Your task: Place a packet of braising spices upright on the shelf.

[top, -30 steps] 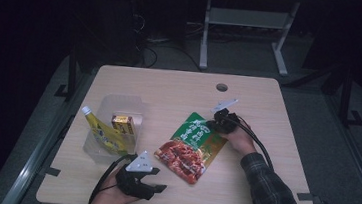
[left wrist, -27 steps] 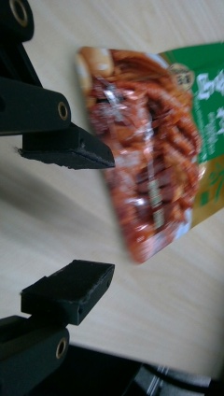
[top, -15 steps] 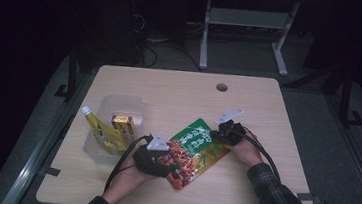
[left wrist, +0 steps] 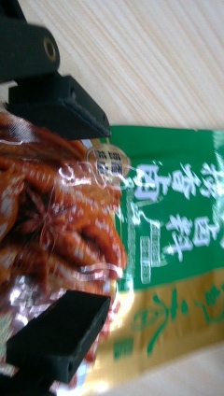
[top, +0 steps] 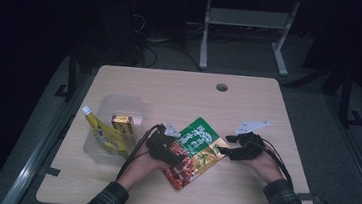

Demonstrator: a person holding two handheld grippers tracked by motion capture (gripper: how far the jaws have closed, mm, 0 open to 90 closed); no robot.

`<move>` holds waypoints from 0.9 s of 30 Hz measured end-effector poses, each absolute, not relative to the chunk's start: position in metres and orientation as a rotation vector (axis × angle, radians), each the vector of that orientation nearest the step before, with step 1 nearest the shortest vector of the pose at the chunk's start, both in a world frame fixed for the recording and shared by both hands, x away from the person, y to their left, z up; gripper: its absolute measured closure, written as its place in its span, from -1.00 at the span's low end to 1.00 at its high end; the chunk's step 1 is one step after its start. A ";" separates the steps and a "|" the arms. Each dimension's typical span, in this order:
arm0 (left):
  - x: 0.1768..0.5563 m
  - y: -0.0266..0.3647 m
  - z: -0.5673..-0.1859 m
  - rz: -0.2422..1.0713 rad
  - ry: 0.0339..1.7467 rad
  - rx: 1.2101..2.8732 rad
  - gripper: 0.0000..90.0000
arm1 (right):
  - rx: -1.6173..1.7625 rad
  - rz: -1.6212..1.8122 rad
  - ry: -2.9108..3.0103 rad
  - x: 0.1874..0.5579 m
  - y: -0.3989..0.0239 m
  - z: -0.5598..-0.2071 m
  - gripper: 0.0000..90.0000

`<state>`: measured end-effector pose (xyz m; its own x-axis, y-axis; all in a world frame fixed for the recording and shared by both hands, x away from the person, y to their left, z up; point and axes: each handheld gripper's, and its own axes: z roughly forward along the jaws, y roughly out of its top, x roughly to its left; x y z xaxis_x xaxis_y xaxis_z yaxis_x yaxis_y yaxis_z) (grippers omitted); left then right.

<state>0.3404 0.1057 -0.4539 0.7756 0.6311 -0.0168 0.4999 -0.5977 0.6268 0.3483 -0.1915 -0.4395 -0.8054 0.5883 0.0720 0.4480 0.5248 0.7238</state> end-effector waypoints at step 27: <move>0.346 0.097 -0.457 0.283 0.883 2.352 0.44 | 0.867 1.256 2.577 0.319 -0.213 -0.436 -0.37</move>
